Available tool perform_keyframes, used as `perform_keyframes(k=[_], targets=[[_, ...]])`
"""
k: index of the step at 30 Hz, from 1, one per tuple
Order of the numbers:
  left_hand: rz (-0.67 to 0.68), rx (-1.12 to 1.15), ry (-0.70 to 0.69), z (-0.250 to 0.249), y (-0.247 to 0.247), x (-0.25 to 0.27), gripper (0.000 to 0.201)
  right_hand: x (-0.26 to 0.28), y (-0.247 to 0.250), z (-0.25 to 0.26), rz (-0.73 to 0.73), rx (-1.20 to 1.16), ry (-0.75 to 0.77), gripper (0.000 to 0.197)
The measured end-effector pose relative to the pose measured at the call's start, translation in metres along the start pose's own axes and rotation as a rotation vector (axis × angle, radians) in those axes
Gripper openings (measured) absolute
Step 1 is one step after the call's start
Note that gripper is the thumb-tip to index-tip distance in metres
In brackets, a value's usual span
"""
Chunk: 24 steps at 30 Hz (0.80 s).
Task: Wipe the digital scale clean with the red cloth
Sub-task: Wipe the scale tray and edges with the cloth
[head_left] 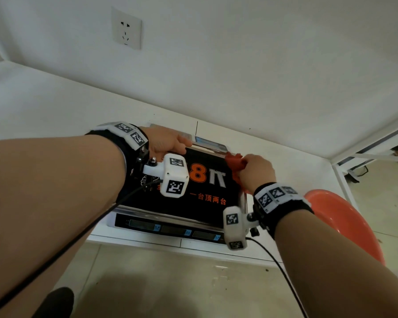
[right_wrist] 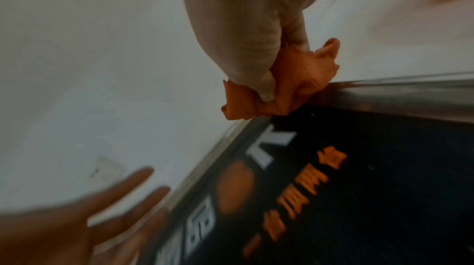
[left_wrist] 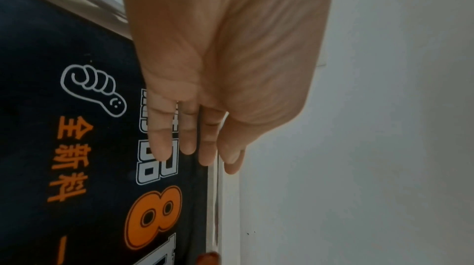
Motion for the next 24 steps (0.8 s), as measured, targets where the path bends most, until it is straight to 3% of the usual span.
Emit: perform_keyframes(k=[4,7,9,13,16,20,23,24], targets=[[-0.006,-0.018,-0.003,-0.001,0.001,-0.002,0.035,0.001,-0.034,0.017,0.166,0.05,0.027,0.019],[-0.021,-0.011,-0.005,0.0,0.004,-0.001,0.028,0.001,-0.041,0.029,0.368,-0.302,0.016,0.015],[-0.054,0.007,-0.004,0.001,0.014,0.001,0.02,-0.009,-0.019,0.025,0.27,-0.354,0.009,0.012],[-0.159,0.002,-0.016,0.002,0.043,0.008,0.019,-0.022,0.013,0.008,0.037,-0.224,-0.027,0.019],[-0.225,-0.074,-0.048,0.001,0.059,0.017,0.021,-0.017,-0.011,0.014,0.126,-0.165,-0.036,0.022],[-0.234,-0.098,-0.056,0.005,0.061,0.018,0.018,-0.003,-0.041,0.065,0.276,-0.245,0.099,0.025],[-0.267,-0.101,-0.085,0.002,0.063,0.019,0.024,0.005,-0.055,0.093,0.465,-0.404,0.11,0.032],[-0.288,-0.118,-0.098,0.001,0.066,0.02,0.025,0.0,-0.052,0.095,0.457,-0.449,0.09,0.031]])
Point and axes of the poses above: each hand's wrist, its own x-axis away from the middle knuckle, its own y-axis out of the back of the hand, z = x × y, the point moved 9 cm from there along -x, towards the middle knuckle, and after that the axes turned 3 degrees about z, right-handed, at the moved point
